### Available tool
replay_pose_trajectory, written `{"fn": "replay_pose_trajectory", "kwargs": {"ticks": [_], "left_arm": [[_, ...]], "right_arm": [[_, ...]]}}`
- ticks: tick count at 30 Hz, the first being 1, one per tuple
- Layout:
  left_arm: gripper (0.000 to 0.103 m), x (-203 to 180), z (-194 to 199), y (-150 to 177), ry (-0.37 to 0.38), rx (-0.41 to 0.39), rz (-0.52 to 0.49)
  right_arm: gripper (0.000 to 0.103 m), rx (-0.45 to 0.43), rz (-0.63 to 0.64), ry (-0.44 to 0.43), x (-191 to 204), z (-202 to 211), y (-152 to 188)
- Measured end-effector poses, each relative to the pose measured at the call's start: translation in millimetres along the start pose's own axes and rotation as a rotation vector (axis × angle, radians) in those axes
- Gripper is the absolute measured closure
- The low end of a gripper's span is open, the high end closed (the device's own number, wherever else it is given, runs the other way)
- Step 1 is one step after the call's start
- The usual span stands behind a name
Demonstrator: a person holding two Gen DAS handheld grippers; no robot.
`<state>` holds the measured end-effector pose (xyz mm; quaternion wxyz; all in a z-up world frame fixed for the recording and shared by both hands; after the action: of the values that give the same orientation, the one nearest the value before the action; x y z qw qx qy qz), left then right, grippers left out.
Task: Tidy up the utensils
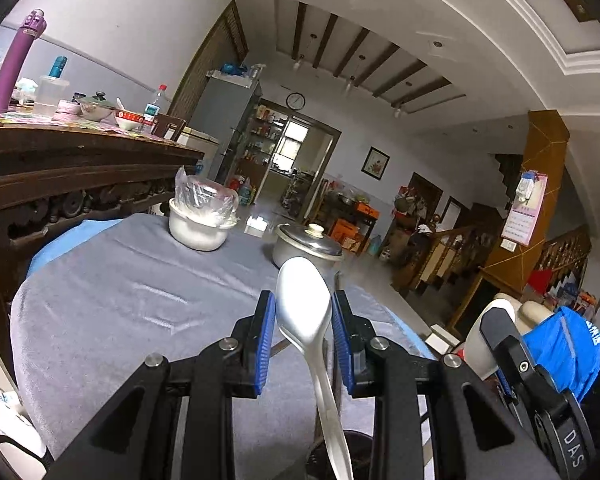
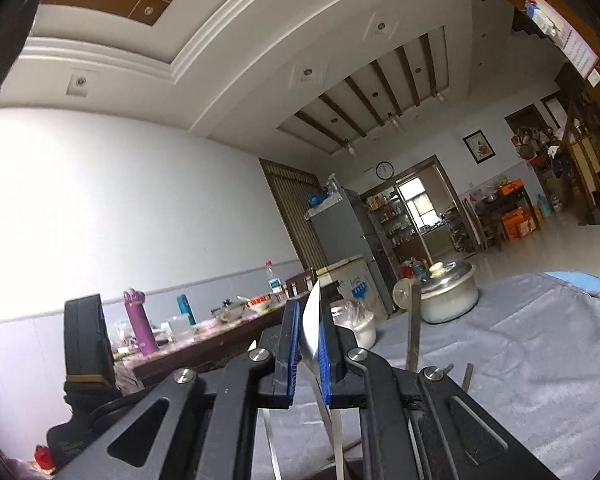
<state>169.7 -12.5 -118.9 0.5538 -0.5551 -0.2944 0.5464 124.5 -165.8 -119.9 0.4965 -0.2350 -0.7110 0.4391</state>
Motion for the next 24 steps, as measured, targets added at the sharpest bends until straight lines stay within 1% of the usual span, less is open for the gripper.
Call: {"fn": "replay_pose_trajectory", "kwargs": {"ticks": [8, 14, 24], "left_arm": [[0.073, 1.1, -10.1, 16.6, -0.014, 0.027, -0.015], [0.073, -2.3, -11.8, 24.9, -0.001, 0.042, -0.016], [0.073, -7.0, -12.4, 37.4, 0.008, 0.073, -0.037]], "right_arm": [[0.093, 0.042, -0.009, 0.027, -15.1, -0.5, 12.0], [0.093, 0.064, -0.012, 0.030, -17.6, 3.1, 13.7], [0.093, 0.073, -0.025, 0.032, -19.6, 7.2, 8.1]]}}
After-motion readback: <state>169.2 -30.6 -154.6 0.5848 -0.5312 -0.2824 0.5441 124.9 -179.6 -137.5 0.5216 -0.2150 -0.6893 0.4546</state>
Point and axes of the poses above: each gripper's, at about its wrist camera, not at the fingertips, and z roughly against the way its jaws point, x to its left, y to its underside, the point moved 7 cm from there along -z, roughly the way its jaws point, and after that the axes turned 9 degrees about -z, right-handed, at the moved point
